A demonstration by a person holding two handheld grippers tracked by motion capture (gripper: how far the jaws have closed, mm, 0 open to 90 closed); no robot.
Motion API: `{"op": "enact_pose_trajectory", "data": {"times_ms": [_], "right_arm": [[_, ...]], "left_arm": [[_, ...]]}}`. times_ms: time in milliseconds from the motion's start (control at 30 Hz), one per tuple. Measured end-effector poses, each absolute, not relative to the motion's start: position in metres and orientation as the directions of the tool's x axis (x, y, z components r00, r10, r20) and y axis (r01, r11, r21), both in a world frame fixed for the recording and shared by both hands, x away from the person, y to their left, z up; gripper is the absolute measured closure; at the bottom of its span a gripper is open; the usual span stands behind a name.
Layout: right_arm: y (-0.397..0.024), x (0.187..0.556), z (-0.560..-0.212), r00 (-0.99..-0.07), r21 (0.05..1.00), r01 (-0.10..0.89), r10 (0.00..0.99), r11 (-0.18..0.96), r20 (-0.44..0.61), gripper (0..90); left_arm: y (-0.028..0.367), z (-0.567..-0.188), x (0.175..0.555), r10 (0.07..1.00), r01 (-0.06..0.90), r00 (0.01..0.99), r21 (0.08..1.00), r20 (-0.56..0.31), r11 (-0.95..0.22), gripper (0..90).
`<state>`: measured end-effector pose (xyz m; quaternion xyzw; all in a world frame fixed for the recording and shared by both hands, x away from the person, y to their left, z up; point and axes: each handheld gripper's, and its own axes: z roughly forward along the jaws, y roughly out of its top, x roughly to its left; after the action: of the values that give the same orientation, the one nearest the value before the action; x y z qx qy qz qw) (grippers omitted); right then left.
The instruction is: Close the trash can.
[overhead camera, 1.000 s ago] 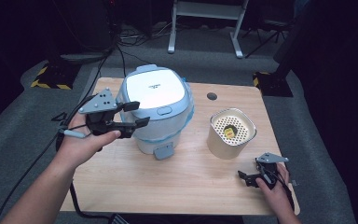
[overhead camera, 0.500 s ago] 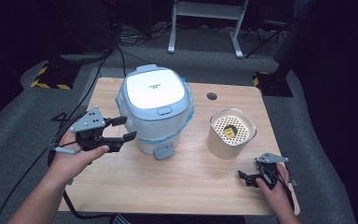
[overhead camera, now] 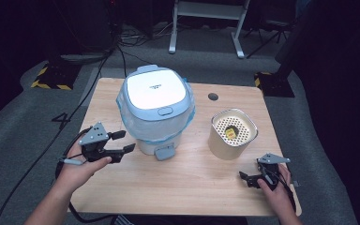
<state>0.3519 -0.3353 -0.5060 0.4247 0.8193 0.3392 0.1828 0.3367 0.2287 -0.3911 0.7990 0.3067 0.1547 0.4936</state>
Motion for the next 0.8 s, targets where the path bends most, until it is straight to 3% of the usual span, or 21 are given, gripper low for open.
{"op": "enact_pose_trajectory", "data": {"times_ms": [800], "right_arm": [[-0.335,0.352,-0.506,-0.573,0.711,0.572,0.820,0.409,-0.012,0.4]], "left_arm": [[0.235,-0.473,0.333,0.693,0.468,0.712,0.814,-0.116,-0.344,38.9]]}}
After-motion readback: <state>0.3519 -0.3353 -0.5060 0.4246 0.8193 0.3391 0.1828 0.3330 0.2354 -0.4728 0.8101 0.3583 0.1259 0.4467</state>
